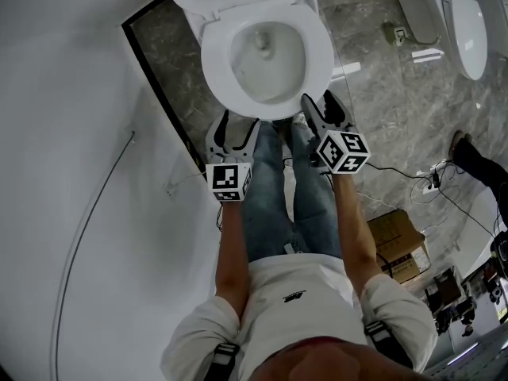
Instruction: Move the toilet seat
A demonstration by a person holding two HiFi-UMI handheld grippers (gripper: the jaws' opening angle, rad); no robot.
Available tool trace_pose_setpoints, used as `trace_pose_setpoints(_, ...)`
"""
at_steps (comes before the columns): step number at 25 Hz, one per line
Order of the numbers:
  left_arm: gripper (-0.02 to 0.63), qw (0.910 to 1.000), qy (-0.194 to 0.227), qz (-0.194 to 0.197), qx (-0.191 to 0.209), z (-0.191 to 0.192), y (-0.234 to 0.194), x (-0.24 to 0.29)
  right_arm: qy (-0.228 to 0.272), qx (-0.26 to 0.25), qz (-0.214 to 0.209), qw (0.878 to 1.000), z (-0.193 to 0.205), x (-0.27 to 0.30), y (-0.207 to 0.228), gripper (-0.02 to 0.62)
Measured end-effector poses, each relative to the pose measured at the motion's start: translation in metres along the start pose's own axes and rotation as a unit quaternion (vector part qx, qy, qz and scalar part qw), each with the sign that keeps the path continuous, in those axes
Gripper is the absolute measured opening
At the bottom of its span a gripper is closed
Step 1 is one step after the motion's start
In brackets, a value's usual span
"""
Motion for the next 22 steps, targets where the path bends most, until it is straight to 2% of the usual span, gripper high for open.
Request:
trace_pose_setpoints(6,0.310,0.9965,-0.006,0.021,0.080,-0.008,0.019,0.002,0.005,0.007,0.001,1.000,-0.012,0.001,-0.005,0.290)
trace_pose_setpoints(9,0.310,0.9940,-0.012,0.020,0.107,-0.009,0.021,0.004,0.000,0.007,0.002,1.000,-0.013,0.002,-0.006,0.291)
trace_pose_setpoints(16,0.310,0.9890,-0.012,0.015,0.146,-0.006,0.029,0.009,0.001,0.013,0.007,1.000,-0.020,0.003,-0.007,0.290)
trace_pose_setpoints(22,0.308,0.9900,-0.010,0.014,0.140,-0.017,0.027,0.011,0.012,0.023,0.006,1.000,-0.028,0.004,-0.010,0.291)
Point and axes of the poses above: the fingertips, and each gripper's own axes: x forward along the fingers, y to its right, z out of its underside, the point moved 1 cm from there along -x, backward along the fingers, and after that the axes turned 14 degrees about -z, right-handed, at the moved point
